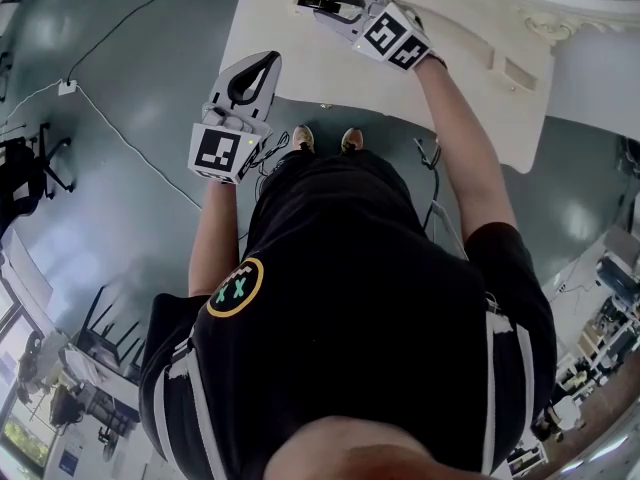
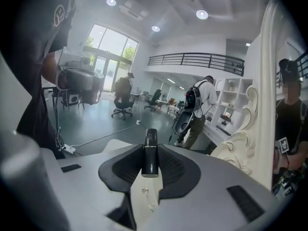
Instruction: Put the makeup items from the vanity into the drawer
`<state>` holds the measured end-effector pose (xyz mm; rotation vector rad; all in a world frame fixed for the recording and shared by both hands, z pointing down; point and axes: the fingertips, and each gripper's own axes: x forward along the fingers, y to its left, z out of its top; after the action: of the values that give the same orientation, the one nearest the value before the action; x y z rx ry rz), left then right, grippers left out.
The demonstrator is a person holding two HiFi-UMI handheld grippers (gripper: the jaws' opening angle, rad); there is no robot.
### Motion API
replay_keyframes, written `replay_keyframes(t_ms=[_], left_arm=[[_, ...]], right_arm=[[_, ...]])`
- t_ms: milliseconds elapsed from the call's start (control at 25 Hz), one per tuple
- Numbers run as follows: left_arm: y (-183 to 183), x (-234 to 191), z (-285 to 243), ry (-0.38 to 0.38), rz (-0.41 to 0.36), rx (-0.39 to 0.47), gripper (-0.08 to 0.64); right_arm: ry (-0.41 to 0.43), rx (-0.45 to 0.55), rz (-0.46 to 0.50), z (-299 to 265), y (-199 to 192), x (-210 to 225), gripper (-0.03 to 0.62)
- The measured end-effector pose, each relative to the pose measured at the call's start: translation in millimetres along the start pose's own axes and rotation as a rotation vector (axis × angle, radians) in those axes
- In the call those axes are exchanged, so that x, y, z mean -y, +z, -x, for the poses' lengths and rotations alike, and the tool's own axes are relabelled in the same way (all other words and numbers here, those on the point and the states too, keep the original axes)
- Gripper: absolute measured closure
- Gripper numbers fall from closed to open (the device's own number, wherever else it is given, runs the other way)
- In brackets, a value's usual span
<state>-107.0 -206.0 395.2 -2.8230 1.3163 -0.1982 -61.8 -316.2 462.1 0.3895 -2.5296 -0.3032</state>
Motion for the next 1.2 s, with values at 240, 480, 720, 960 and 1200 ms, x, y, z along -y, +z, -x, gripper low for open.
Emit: replay_keyframes(t_ms=[240,480,720,960,1200], left_arm=[[1,-2,0,0.005,-0.003,-0.002,0.54],[-2,-8,8,0.025,0.004,-0.007,0.54],[-7,-12,15,0.035,0.003,-0.024,0.54],[-7,-15,14,0.043,0.011,-0.03,0.54],[-7,-16,10,0.052,0.016,-0.043,0.54]], right_arm=[[-0.001,-0.083,-0.015,-27,-32,22,0.475],[0.035,-0.2,-0.06,-59,-77,37,0.475],[0.046,-0.239,-0.091,-67,-99,38,0.474],[0.026,-0.222,-0.125,-69,-103,41,0.432],[0.02,-0.202,-0.127,-62,-97,42,0.373]])
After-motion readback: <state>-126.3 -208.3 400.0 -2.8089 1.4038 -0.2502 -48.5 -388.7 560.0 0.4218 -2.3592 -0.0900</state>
